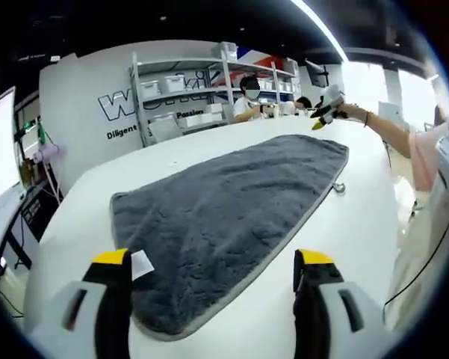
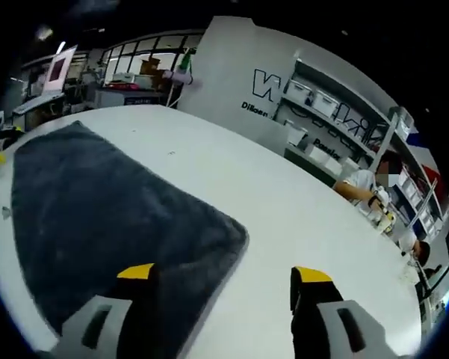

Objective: Fold the towel on the table until its edges align and the towel forms a compact rectangular stack.

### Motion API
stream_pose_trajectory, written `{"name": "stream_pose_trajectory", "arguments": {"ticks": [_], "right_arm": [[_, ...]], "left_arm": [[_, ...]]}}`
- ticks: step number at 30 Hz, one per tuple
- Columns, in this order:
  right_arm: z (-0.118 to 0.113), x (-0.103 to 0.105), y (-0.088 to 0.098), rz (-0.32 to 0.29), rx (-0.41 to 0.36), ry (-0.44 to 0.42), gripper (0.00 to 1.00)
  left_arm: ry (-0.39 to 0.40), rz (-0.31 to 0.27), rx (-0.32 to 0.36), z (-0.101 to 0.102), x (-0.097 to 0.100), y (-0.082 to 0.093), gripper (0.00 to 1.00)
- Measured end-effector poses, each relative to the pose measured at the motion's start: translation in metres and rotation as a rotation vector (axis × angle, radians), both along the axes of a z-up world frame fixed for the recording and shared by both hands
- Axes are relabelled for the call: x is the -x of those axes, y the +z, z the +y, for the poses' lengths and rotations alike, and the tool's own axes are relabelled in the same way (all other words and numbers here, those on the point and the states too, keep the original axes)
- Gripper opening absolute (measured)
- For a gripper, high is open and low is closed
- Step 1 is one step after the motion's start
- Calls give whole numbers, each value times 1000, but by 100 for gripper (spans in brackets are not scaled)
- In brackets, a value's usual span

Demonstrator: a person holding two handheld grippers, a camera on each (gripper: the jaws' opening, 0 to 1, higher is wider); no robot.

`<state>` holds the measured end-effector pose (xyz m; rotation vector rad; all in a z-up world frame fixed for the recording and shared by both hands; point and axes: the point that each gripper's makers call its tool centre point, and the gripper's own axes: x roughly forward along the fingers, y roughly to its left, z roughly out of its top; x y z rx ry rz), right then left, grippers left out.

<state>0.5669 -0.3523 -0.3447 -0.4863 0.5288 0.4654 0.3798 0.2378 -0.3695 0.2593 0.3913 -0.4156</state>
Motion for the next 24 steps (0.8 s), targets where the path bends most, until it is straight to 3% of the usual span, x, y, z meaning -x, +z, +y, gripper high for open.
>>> {"name": "stream_pose_trajectory", "arguments": {"ticks": [4,8,13,19,24], "right_arm": [[14,47,0,12,-38,115,90],[20,88,-4,35,-78,157,100],[33,137,-24,104,-65,220,100],[45,174,-38,108,-67,248,100],[51,186,-46,122,-78,264,100]], "left_arm": [[-11,-3,-2,-2,3,2,95],[-22,1,-6,-6,4,2,96],[-46,0,5,-13,13,3,97],[-56,17,4,-13,27,-5,99],[-77,47,14,-14,34,-14,99]]}}
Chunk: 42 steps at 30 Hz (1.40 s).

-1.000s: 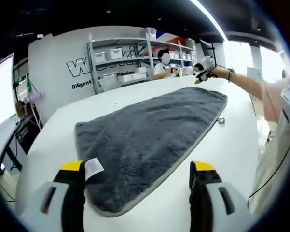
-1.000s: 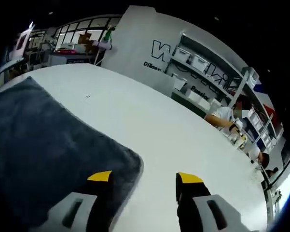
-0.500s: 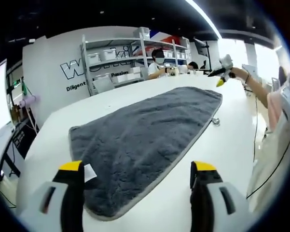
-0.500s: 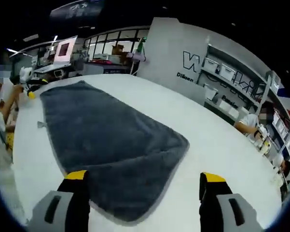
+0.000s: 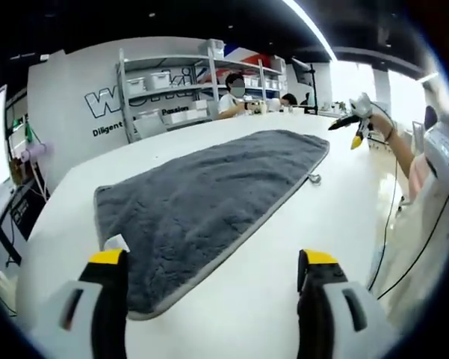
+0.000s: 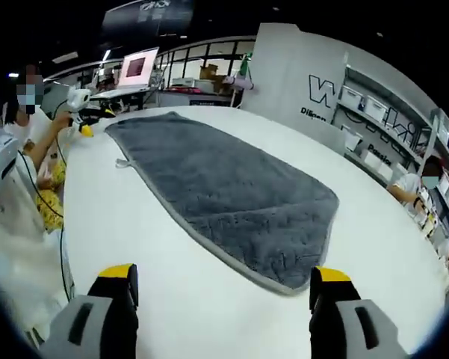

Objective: Fold the towel on the table until its edges align and the towel forms a compact rectangular stack.

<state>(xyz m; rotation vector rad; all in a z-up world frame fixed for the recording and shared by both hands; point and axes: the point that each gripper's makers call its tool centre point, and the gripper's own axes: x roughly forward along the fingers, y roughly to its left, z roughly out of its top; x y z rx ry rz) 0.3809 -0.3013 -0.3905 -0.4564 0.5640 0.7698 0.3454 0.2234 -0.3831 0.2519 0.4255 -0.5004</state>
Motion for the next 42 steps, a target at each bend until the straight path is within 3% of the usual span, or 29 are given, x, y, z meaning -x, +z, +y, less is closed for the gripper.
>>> {"name": "stream_pose_trajectory", "arguments": {"ticks": [10,16,21,24,29,38,42], "right_arm": [[1,4,4,-9,19,4,100],[2,7,3,11,18,24,99],[10,10,2,70,-24,63,90],[10,4,-1,89,-29,67,89],[6,-14,-12,133,-24,41,83],[0,-31,-29,190,-6,11,74],[-5,-34,-30,189,-31,-17,66]], "left_arm": [[5,-15,36,2,4,4,99],[-15,34,103,-2,8,-4,99],[-24,64,84,-1,8,-13,98],[-35,129,121,-5,9,-21,97],[-50,166,77,-6,2,-30,95],[-43,183,67,-2,-1,-29,83],[-9,158,56,9,-8,-29,68]]}}
